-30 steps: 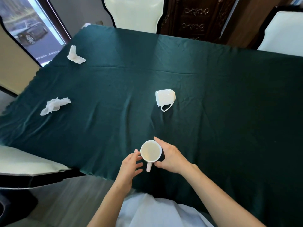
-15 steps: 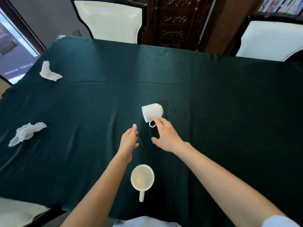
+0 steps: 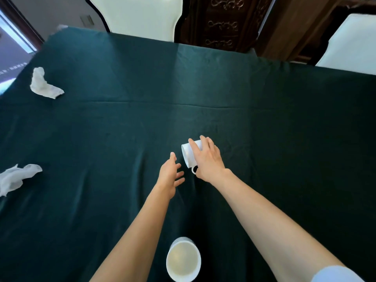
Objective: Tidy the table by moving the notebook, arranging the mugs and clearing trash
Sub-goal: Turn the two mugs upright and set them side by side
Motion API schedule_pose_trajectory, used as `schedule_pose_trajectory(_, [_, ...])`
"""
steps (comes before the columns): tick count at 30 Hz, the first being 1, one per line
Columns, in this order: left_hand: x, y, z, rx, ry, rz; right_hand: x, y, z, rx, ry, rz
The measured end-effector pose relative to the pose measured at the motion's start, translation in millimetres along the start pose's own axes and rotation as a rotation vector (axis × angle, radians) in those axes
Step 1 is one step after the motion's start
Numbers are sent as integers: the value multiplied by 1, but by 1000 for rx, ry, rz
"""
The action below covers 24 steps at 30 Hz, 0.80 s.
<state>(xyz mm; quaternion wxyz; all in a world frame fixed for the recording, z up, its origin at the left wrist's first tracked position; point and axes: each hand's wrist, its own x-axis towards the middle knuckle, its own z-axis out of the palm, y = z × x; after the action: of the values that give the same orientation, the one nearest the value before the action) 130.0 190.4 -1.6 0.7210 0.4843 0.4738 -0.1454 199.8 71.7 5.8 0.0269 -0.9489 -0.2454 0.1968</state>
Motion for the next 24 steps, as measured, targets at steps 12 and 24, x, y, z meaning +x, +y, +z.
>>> schedule_pose_trajectory(12, [19, 2, 5, -104, -34, -50, 19, 8, 14, 157, 101, -27])
schedule_pose_trajectory(24, [-69, 5, 16, 237, -99, 195, -53, 38, -2, 667, 246, 46])
